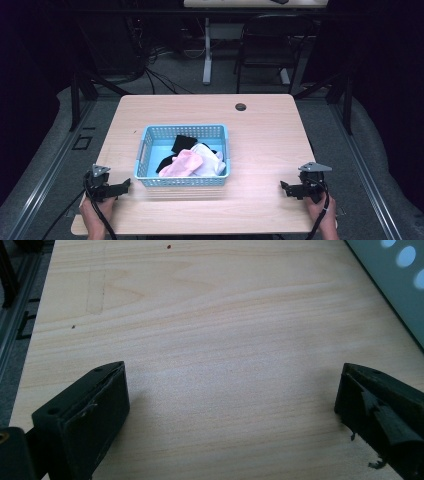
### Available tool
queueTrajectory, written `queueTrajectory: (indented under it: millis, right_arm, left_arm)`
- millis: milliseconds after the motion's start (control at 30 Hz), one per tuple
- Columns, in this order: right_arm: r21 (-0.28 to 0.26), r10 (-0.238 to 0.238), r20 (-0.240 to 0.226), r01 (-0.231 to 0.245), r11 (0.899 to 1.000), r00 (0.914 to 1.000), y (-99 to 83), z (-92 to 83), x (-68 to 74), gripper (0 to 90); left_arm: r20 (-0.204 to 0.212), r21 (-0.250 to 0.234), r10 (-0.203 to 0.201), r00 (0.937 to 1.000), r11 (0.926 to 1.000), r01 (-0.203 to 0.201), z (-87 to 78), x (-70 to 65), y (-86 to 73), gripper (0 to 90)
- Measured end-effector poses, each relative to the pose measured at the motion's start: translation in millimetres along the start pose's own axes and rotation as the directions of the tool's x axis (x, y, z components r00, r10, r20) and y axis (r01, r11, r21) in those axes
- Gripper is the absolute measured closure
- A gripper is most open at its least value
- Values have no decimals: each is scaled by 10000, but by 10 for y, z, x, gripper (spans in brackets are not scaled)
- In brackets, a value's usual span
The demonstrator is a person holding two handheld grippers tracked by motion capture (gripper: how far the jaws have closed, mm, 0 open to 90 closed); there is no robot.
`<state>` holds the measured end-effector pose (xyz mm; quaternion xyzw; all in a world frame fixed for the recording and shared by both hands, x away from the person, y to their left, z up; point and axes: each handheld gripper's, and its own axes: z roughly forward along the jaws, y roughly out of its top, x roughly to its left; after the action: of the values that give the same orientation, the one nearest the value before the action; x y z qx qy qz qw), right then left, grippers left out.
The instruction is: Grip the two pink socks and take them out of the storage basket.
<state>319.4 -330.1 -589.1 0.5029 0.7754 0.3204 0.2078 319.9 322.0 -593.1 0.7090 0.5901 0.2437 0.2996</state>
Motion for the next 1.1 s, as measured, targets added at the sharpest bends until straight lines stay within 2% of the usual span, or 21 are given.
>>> queueTrajectory:
  millis: [167, 233, 267, 367, 433, 633, 733, 967, 1100]
  right_arm:
    - [2, 6, 3, -6, 10000, 10000, 0, 0, 1, 0]
    - [7, -1, 4, 1, 10000, 10000, 1, -1, 0, 0]
    - [2, 1, 4, -1, 10000, 10000, 1, 0, 0, 0]
    - [3, 1, 4, -1, 10000, 10000, 1, 0, 0, 0]
    - [9, -2, 6, 2, 10000, 10000, 1, -1, 0, 0]
    - [6, 0, 5, 0, 10000, 10000, 1, -1, 0, 0]
    - [-13, 28, -2, -28, 10000, 10000, 0, -1, 5, 0]
    - [-62, 96, 102, -95, 9999, 9999, -5, -2, 16, 0]
    - [-42, 84, 108, -84, 10000, 9999, -4, -4, 15, 0]
  left_arm:
    - [4, 27, 12, 10000, 10000, -12, -5, 12, 0, 7]
    - [97, 71, -106, 9999, 9999, 105, -17, 28, 3, 5]
    - [239, 126, -129, 9996, 9998, 126, -56, 58, 21, 5]
    - [256, 193, -97, 9996, 9998, 92, -131, 91, 64, 5]
    - [348, 227, -106, 9993, 9997, 98, -259, 136, 151, 5]
    - [632, 218, -30, 9980, 9998, 16, -449, 166, 310, 16]
    - [850, 268, 263, 9960, 9992, -287, -552, 111, 441, 21]
    - [1182, 560, 574, 9913, 9964, -643, -598, 1, 635, 16]
    - [1279, 779, 931, 9874, 9916, -1036, -615, -105, 764, 11]
